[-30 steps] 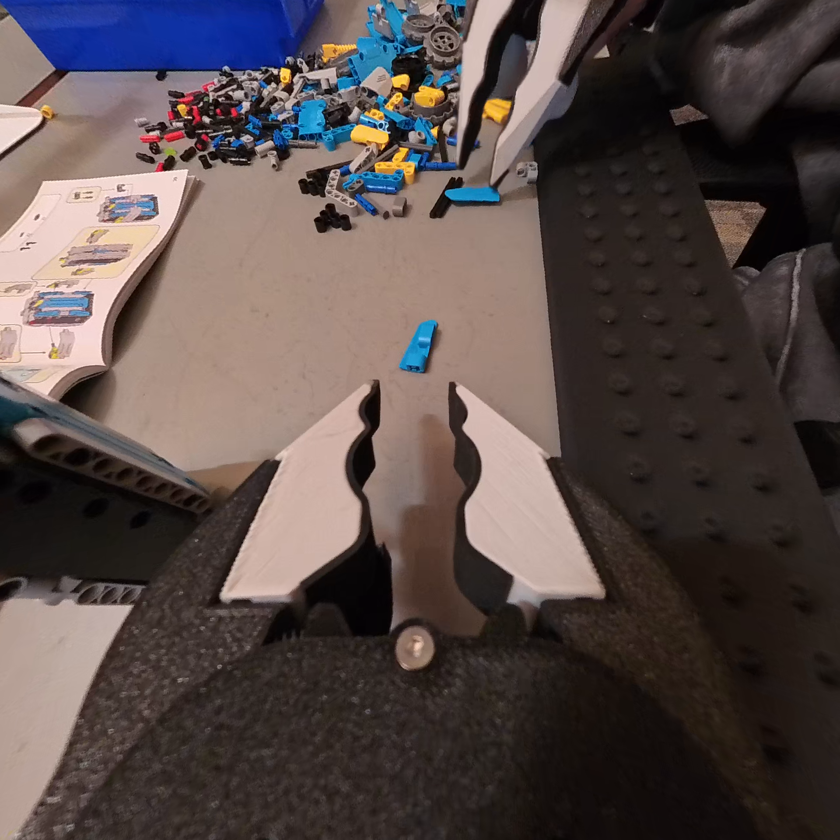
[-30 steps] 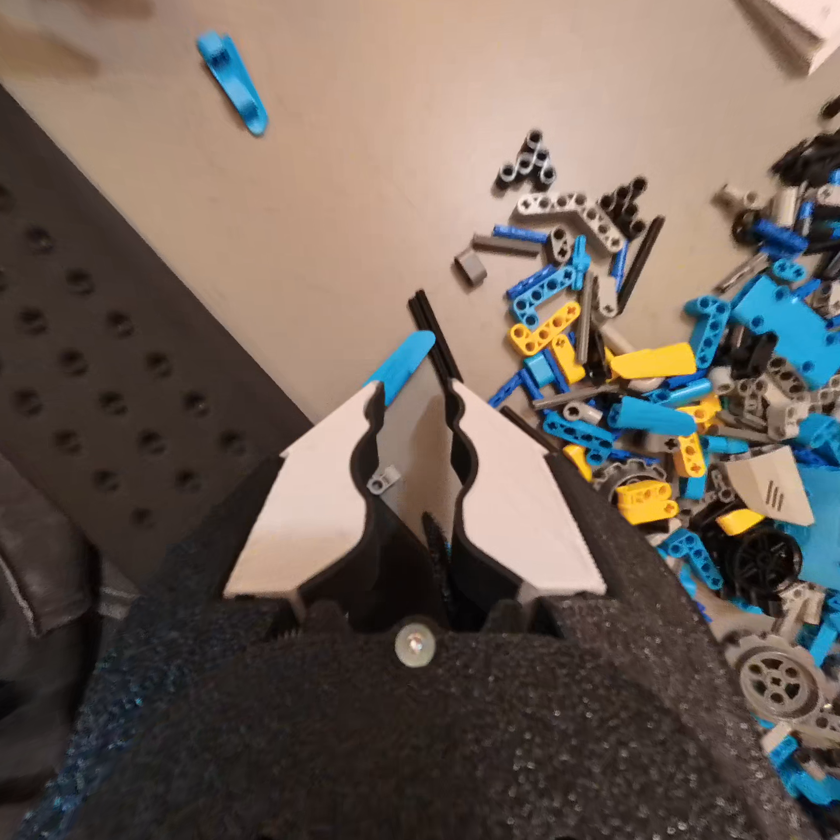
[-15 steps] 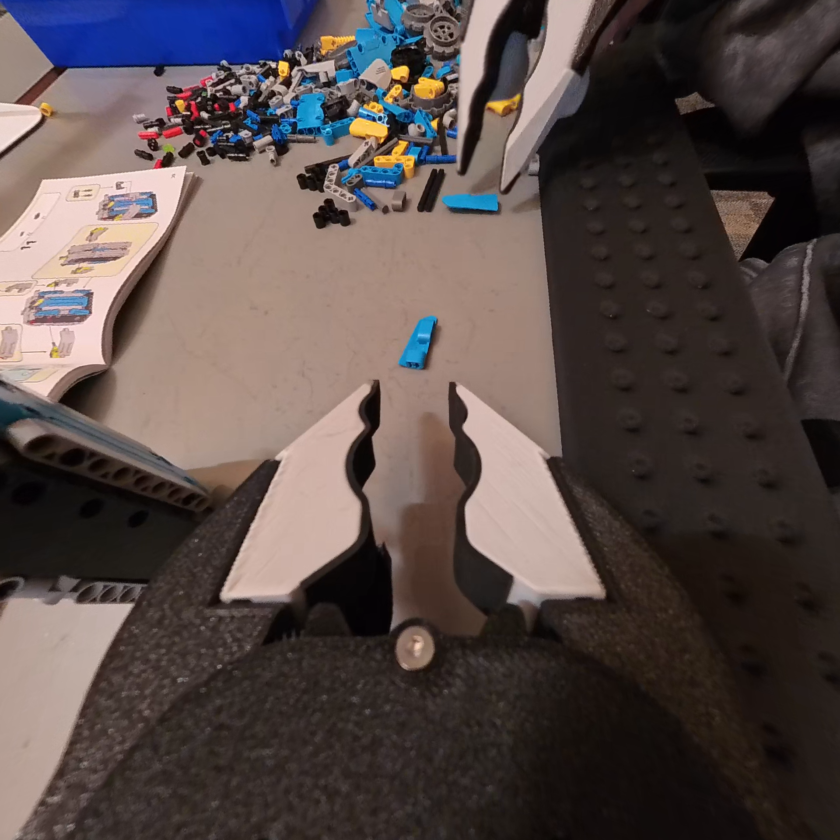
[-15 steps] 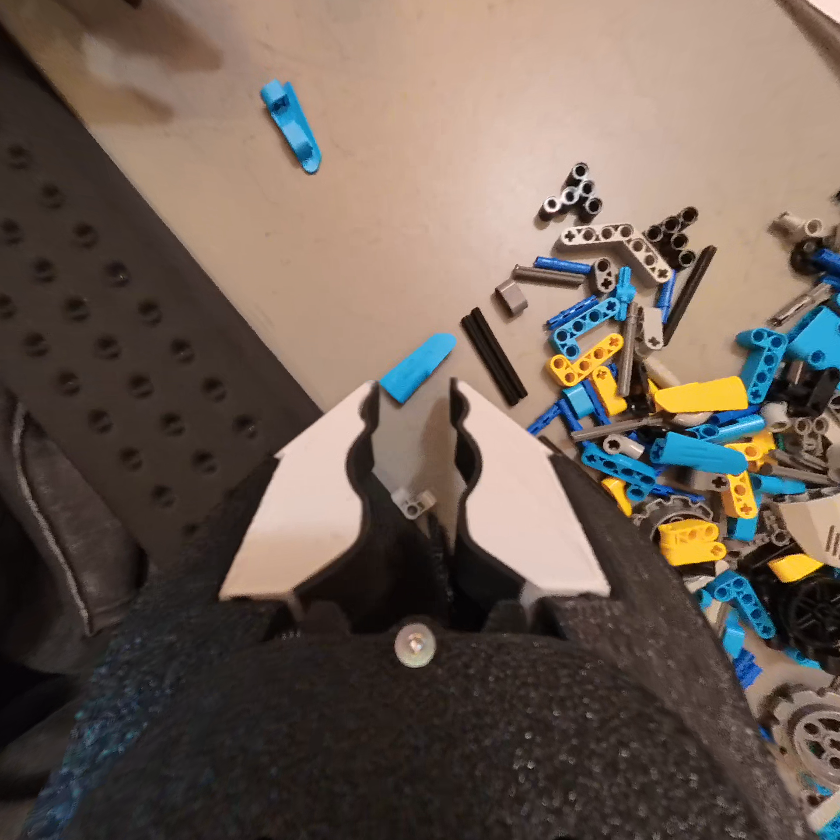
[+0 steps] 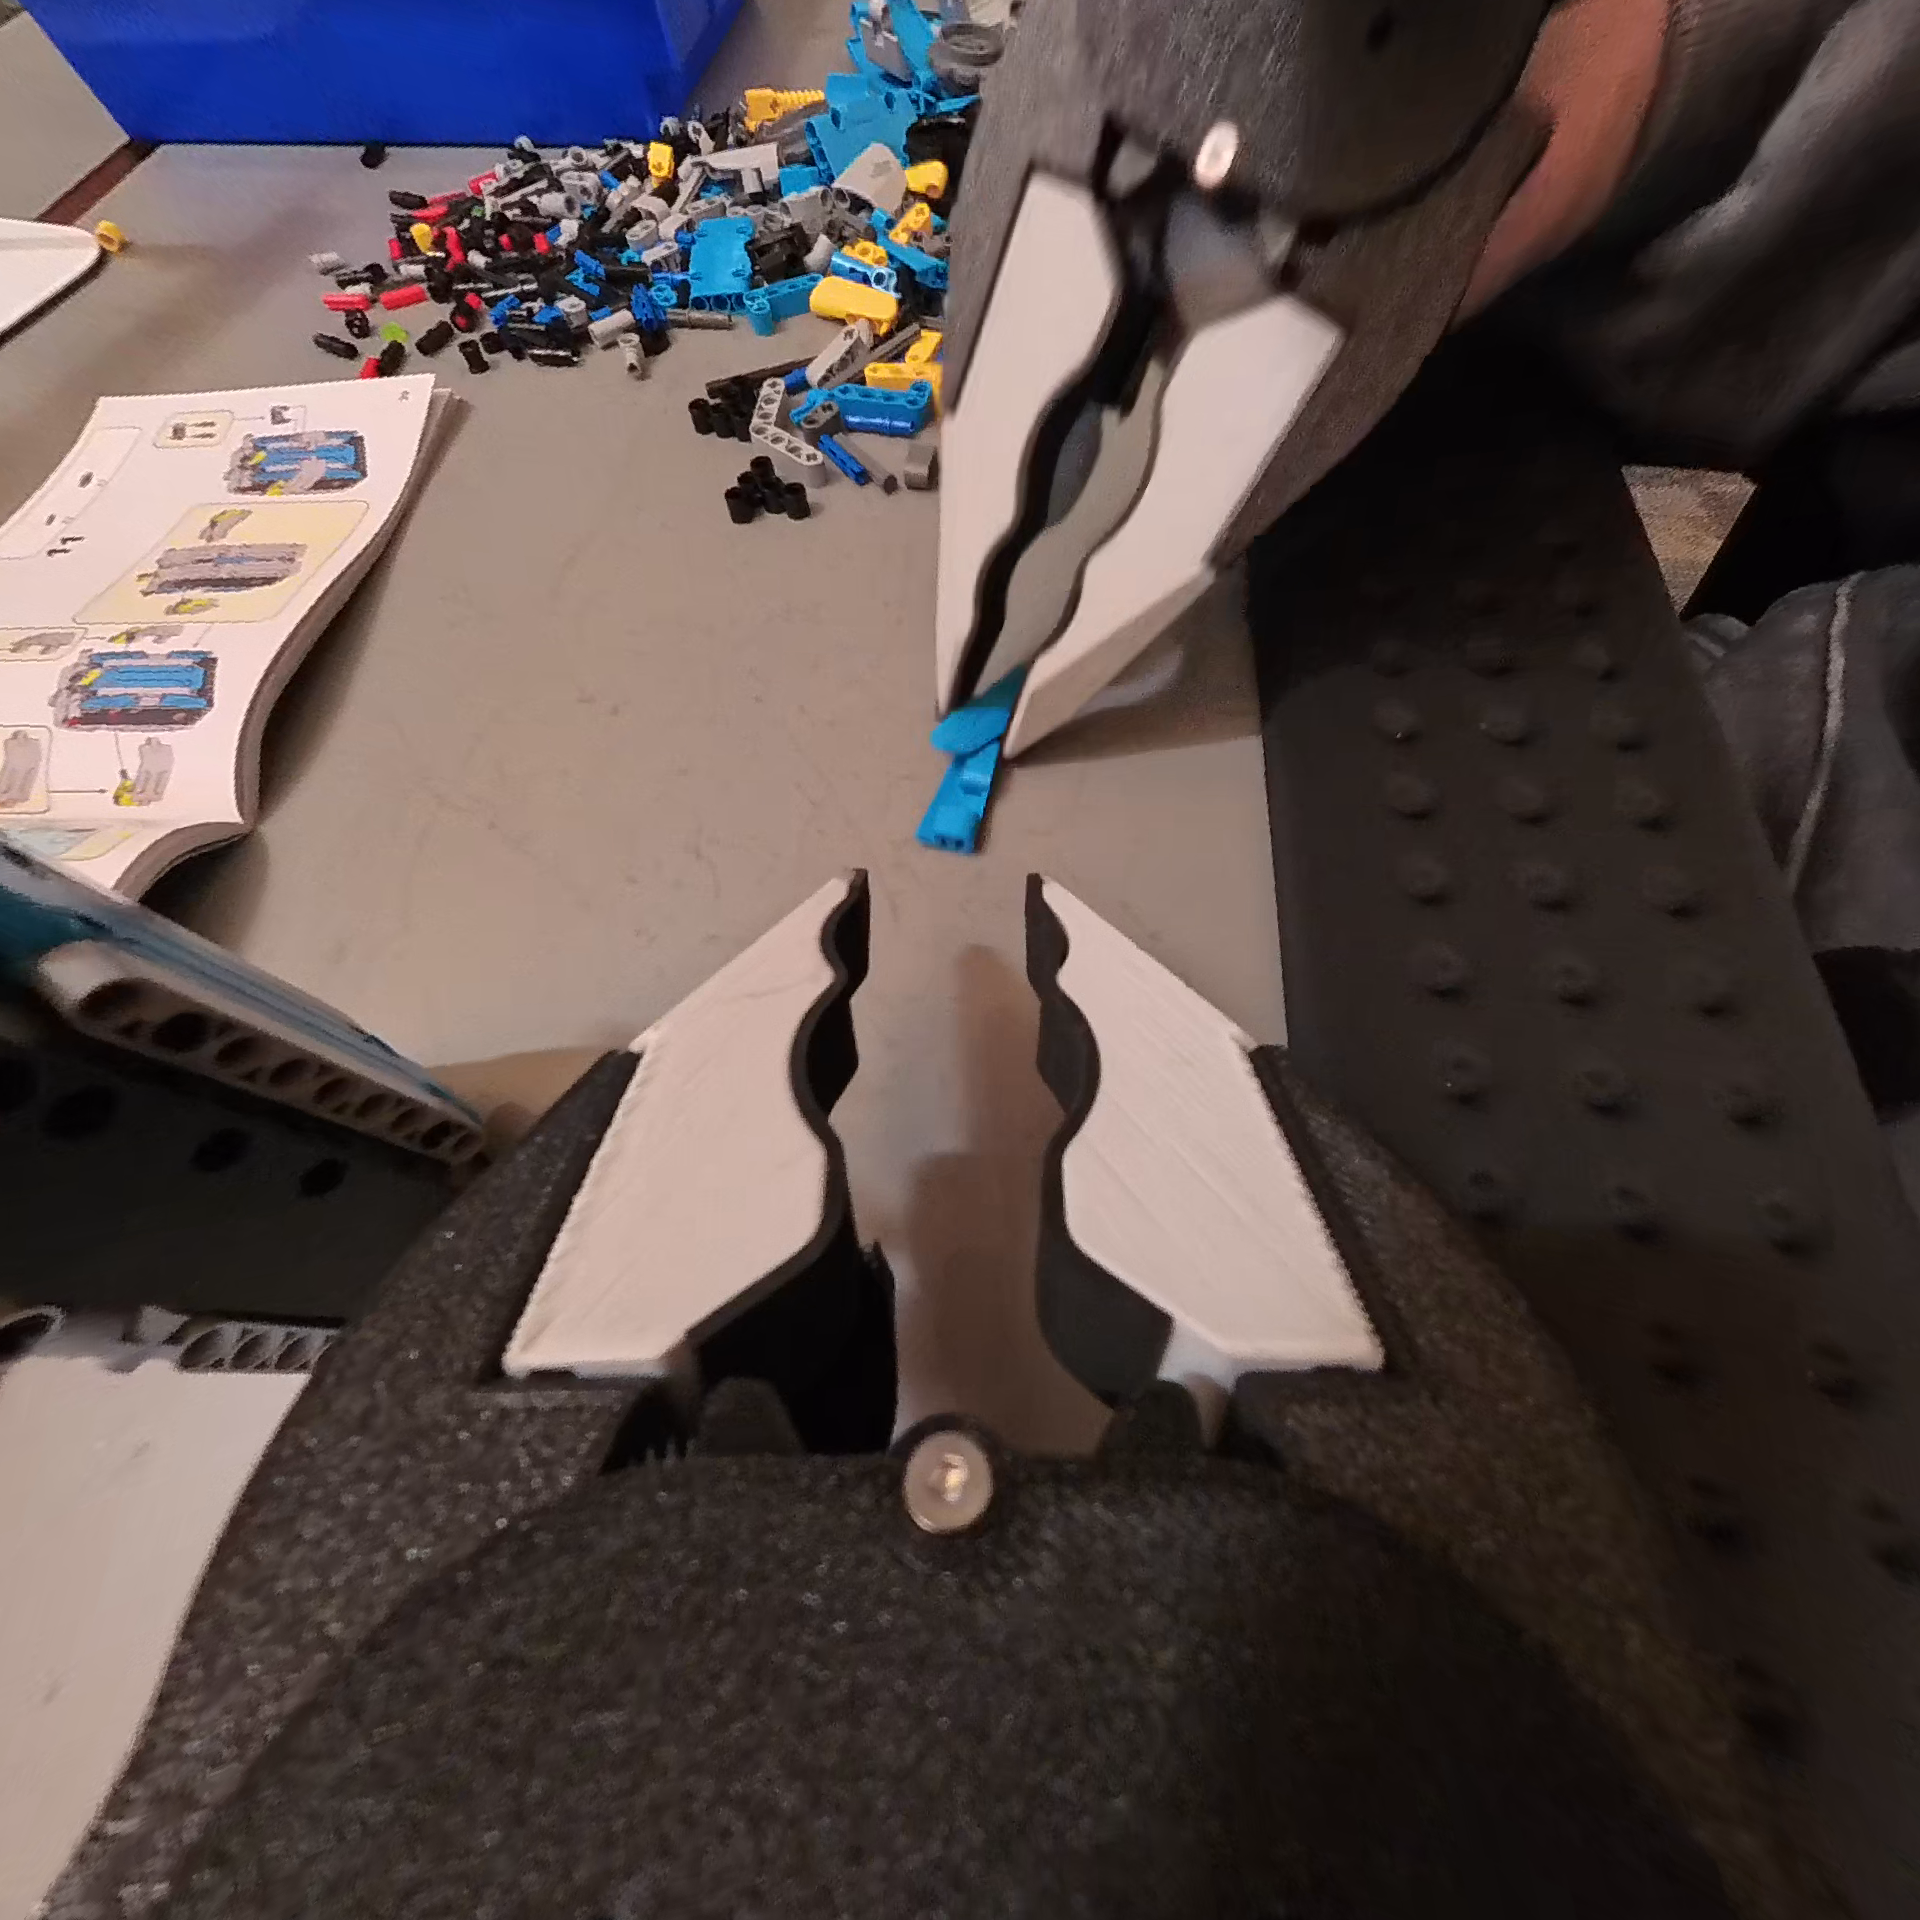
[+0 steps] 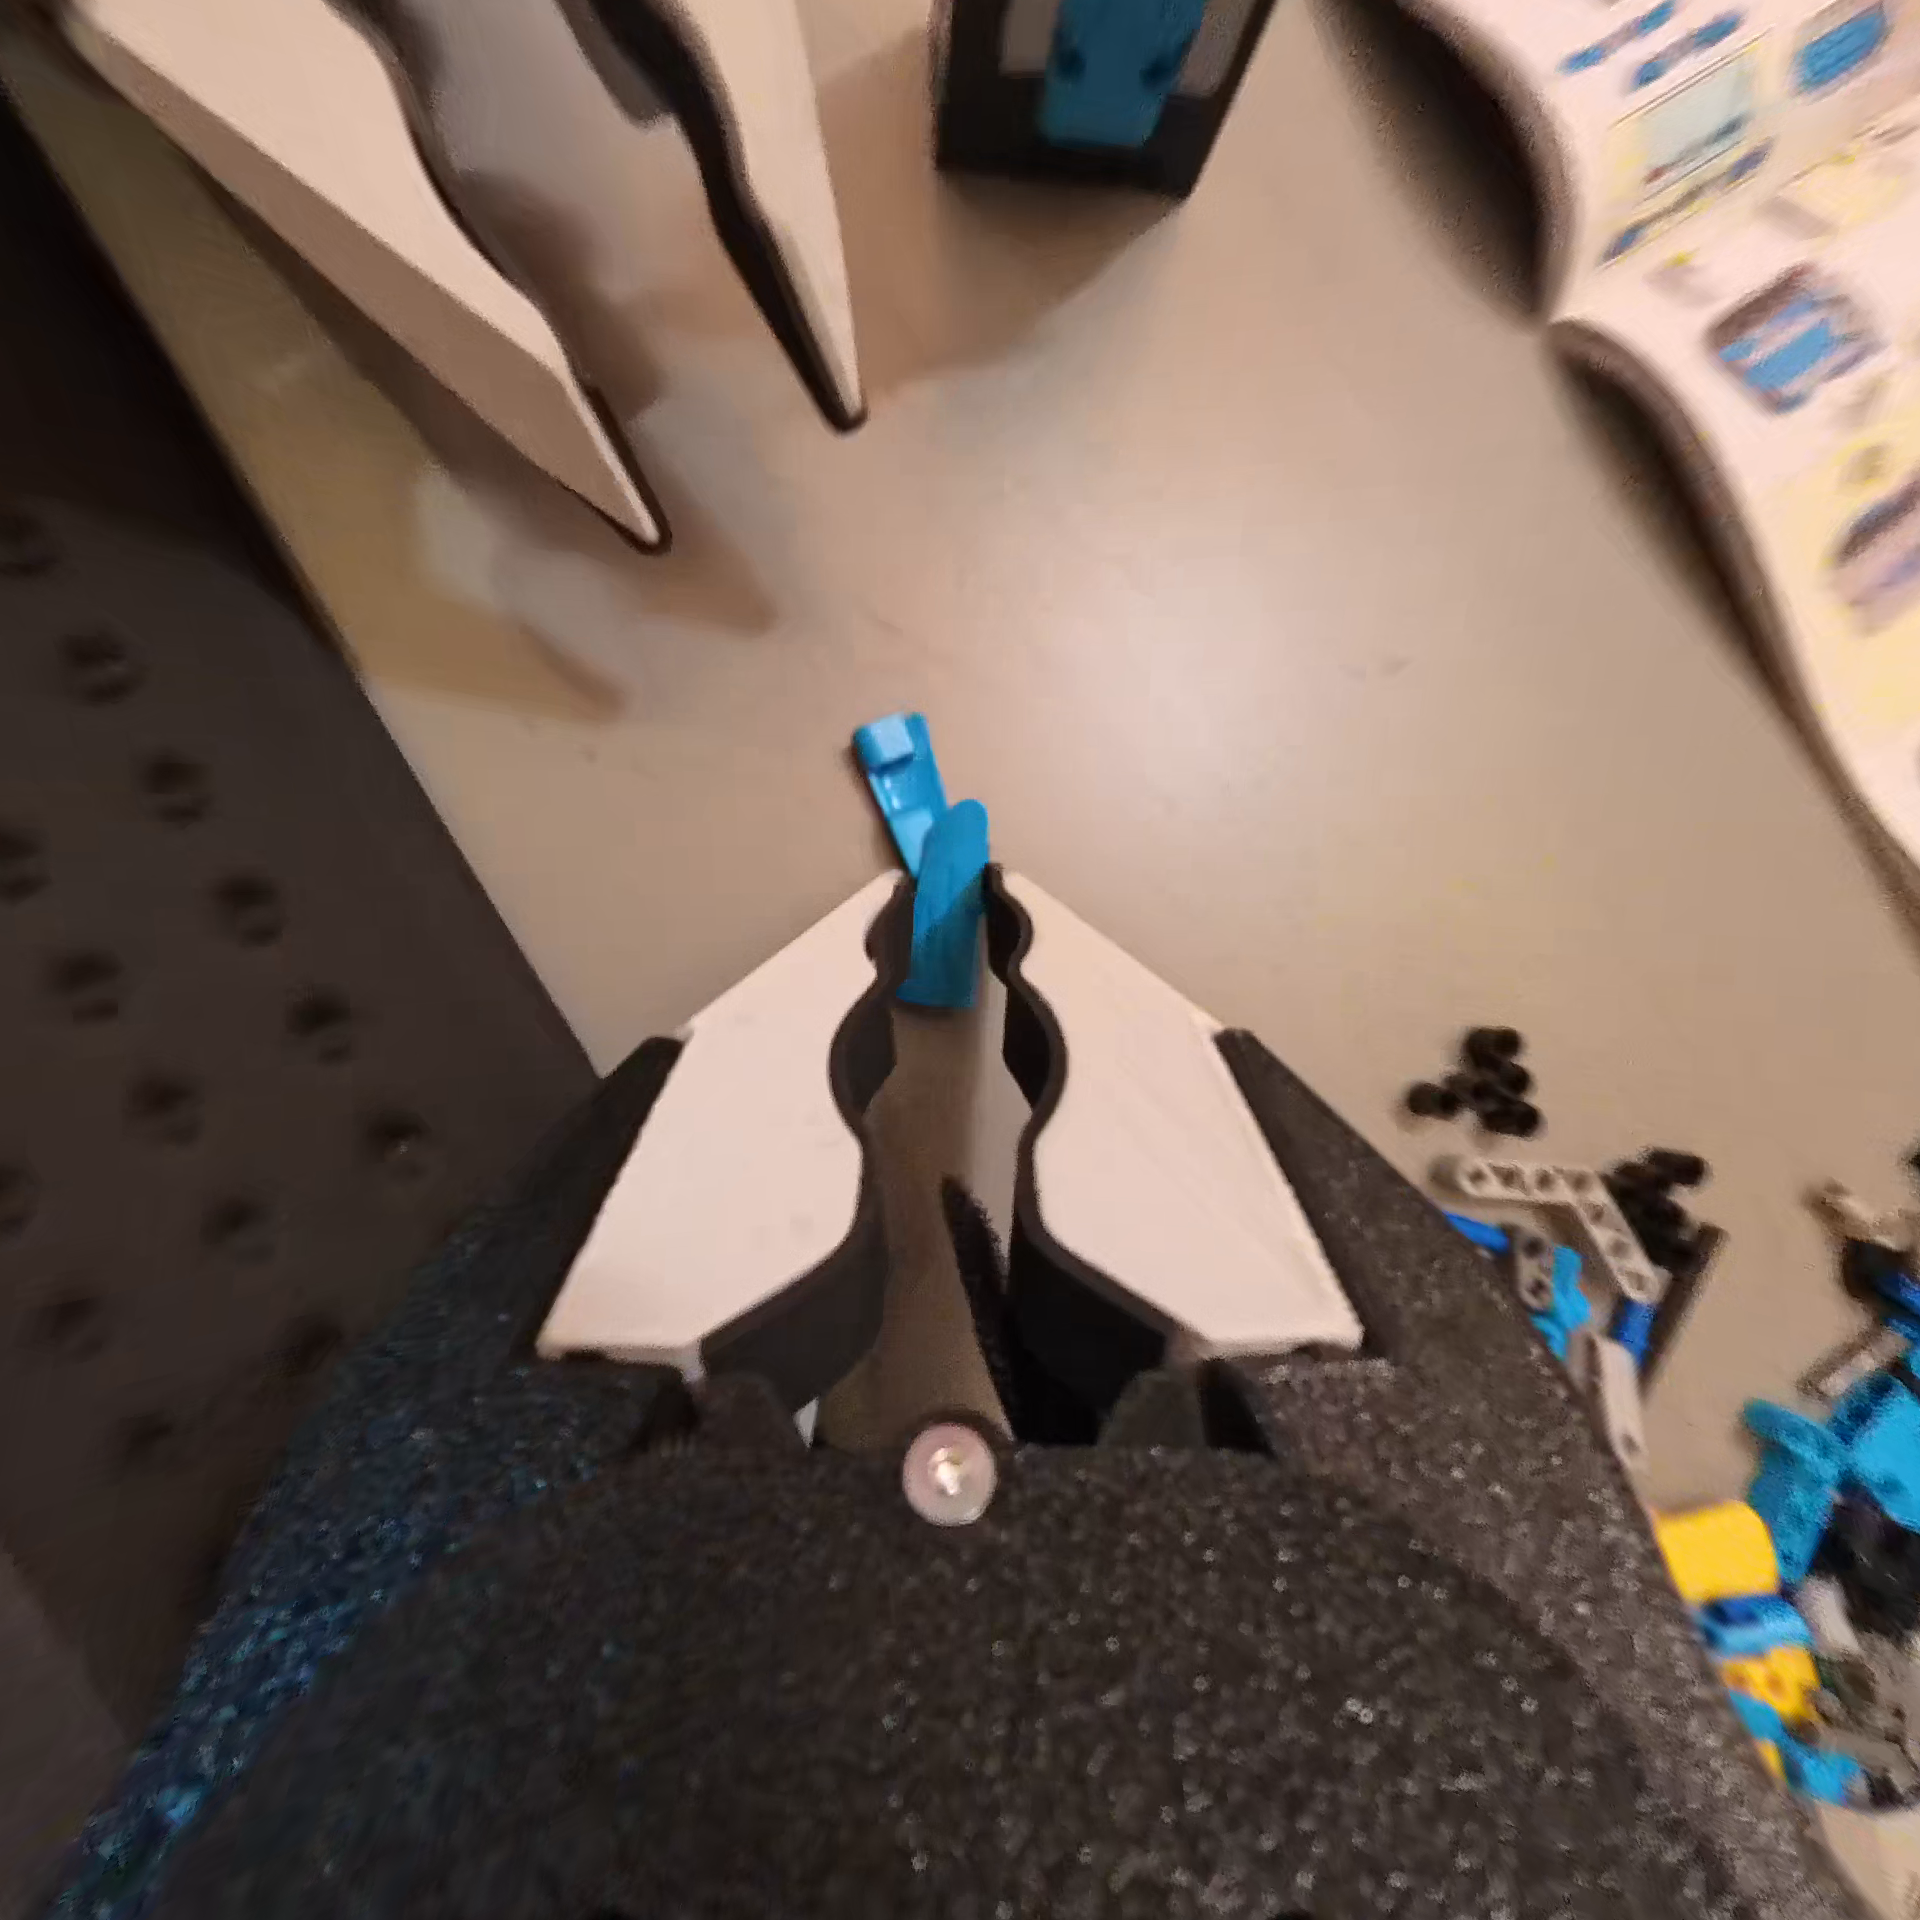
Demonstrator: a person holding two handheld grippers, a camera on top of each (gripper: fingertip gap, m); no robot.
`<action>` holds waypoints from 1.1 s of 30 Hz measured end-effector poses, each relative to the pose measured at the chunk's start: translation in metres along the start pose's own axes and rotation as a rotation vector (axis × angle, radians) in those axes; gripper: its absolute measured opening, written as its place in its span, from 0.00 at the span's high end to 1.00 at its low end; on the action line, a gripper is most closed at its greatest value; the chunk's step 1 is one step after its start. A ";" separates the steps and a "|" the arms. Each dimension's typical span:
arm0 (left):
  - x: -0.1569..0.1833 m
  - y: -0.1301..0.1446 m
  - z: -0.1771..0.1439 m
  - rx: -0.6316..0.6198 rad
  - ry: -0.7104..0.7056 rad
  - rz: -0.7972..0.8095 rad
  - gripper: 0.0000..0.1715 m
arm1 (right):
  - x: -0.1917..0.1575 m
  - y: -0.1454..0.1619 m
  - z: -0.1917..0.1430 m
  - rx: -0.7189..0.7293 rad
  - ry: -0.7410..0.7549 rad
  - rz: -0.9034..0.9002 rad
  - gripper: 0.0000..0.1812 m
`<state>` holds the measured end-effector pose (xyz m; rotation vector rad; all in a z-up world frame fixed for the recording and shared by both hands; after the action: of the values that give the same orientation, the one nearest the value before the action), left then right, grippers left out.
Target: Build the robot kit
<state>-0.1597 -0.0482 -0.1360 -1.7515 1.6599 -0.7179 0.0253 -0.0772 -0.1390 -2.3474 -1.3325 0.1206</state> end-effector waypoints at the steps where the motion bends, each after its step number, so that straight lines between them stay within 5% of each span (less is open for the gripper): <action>1: 0.000 0.000 0.000 0.001 -0.001 0.001 0.83 | 0.001 -0.002 0.003 0.017 -0.022 0.009 0.93; 6: 0.003 0.000 0.001 -0.013 -0.013 0.025 0.83 | 0.016 0.012 -0.011 0.031 -0.033 0.073 0.80; 11: 0.002 0.000 0.001 -0.016 -0.009 0.018 0.83 | 0.082 0.099 -0.067 0.040 0.186 0.348 0.81; 15: 0.002 0.000 0.001 -0.016 -0.005 0.017 0.83 | 0.112 0.135 -0.069 0.089 0.193 0.472 0.78; 23: 0.006 0.002 0.001 -0.034 0.021 0.048 0.83 | 0.120 0.146 -0.051 0.000 0.260 0.483 0.73; 33: 0.006 0.002 0.001 -0.035 0.020 0.044 0.83 | 0.119 0.150 -0.065 0.064 0.249 0.481 0.95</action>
<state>-0.1601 -0.0546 -0.1379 -1.7323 1.7287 -0.6922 0.2263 -0.0653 -0.1264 -2.4843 -0.6257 0.0128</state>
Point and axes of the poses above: each gripper's, where its closed fingertips meet, z out along the fingers, y out of its underside, x = y × z across the jaws, the point moved 10 cm from there along -z, back along the fingers, and after that the axes turned 11 degrees about -x, right-handed, at the moved point
